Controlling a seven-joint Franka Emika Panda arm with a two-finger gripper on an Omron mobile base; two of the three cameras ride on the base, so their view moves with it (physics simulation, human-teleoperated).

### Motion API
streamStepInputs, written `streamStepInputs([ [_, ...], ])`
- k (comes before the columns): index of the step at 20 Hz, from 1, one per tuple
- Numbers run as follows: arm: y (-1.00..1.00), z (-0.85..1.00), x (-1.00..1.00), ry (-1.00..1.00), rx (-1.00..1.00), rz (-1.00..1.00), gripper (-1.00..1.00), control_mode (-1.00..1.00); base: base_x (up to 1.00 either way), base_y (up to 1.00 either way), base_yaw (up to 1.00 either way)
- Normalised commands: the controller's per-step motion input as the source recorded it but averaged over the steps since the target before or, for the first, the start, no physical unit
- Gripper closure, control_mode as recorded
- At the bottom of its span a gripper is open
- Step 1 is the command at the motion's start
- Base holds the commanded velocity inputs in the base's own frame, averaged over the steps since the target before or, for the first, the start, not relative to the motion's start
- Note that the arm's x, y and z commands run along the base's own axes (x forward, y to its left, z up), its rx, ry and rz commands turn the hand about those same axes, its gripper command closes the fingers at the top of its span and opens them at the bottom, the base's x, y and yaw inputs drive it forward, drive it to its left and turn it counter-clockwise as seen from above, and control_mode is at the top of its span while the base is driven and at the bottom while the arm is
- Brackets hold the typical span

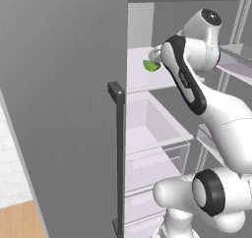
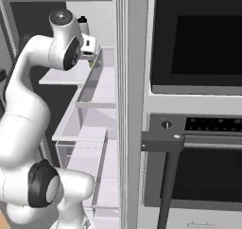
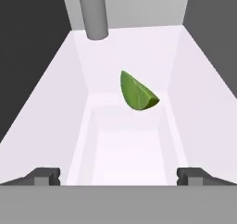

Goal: Grab a lemon wedge from the fridge and one ice cube from the ice bowl, and put them in the glass of lemonade.

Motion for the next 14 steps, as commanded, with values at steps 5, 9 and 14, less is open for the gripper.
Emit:
streamStepInputs([
  [5,0.03,-0.11,0.92,0.0,-0.01,0.02,-1.0,-1.0,0.0,0.0,0.0],
  [9,0.15,-0.25,0.79,0.04,-0.07,0.21,-1.0,-1.0,0.0,0.0,0.0],
  [14,-0.02,-0.36,0.39,0.06,-0.13,0.26,-1.0,-1.0,0.0,0.0,0.0],
])
